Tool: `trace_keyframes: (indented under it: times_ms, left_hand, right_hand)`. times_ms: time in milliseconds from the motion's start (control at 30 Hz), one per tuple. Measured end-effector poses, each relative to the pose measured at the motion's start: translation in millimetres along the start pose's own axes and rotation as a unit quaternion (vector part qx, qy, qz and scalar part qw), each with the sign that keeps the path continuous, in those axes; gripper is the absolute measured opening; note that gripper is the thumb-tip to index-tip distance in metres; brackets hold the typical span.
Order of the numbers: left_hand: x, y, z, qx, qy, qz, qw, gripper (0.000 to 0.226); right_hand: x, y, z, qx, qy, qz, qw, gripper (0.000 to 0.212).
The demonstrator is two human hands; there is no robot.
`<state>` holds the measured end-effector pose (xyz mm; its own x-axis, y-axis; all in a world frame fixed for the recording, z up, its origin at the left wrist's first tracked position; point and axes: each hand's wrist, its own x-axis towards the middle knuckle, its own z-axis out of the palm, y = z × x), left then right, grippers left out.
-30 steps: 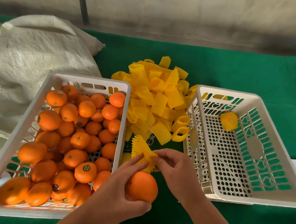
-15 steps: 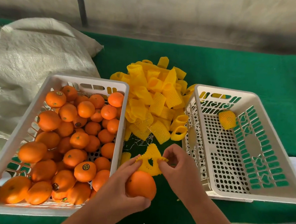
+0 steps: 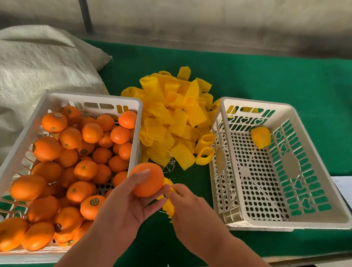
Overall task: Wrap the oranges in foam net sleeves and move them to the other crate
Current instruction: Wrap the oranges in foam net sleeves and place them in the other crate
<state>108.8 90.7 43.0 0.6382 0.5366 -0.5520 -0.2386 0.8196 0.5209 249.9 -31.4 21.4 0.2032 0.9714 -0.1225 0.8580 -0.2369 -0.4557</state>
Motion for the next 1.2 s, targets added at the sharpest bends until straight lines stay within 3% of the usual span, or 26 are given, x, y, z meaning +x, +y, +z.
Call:
trace_keyframes:
  times_ms: [200,367,533,600,667,767,867,933,1000,1067,1133,1200]
  left_hand:
    - [4.4,-18.8,5.3,0.233,0.093,0.079,0.965,0.078]
    - [4.8,-36.6,-3.6,0.500,0.064,0.137,0.853,0.095]
    - [5.8,-28.6,-8.2,0.461,-0.015,0.074,0.884,0.102]
    - [4.6,-24.1,-10.1,0.476,-0.025,0.081,0.875,0.102]
    - [2.2,-21.0,-10.8,0.547,-0.006,0.144,0.825,0.088]
    - [-1.9,-21.9,-6.6,0.655,0.064,0.256,0.708,0.063]
    - [-1.7,-28.1,-3.7,0.708,0.146,0.317,0.614,0.076]
    - [0.5,-31.2,-4.7,0.729,0.176,0.324,0.578,0.073]
    - [0.2,-28.1,-6.2,0.736,0.174,0.333,0.563,0.072]
    - [-0.9,-23.4,-12.6,0.723,0.156,0.349,0.576,0.079]
    - [-0.6,-19.5,-21.7,0.699,0.131,0.371,0.598,0.087]
    - [-0.6,-17.2,-26.4,0.681,0.117,0.403,0.600,0.083]
  right_hand:
    - [4.8,-1.4,-4.4,0.177,0.082,0.088,0.977,0.047]
    - [-1.1,2.7,-7.7,0.173,0.069,0.085,0.979,0.069]
    - [-9.9,4.8,-4.6,0.144,0.076,0.061,0.985,0.073]
    - [-12.7,3.0,-6.6,0.129,0.088,0.059,0.986,0.071]
    - [-14.8,-2.0,-9.9,0.119,0.097,0.054,0.987,0.069]
    - [-18.5,-17.7,-12.6,0.094,0.105,0.028,0.990,0.060]
    - [-22.5,-32.8,-10.0,0.080,0.094,-0.005,0.992,0.061]
    - [-22.8,-35.8,-9.2,0.083,0.082,-0.024,0.993,0.061]
    - [-22.5,-33.0,-12.4,0.099,0.075,-0.047,0.991,0.058]
    - [-24.8,-29.0,-18.1,0.137,0.094,-0.056,0.985,0.055]
    - [-27.0,-25.6,-24.9,0.223,0.155,-0.014,0.962,0.060]
    - [-25.3,-22.2,-30.2,0.286,0.203,0.055,0.935,0.079]
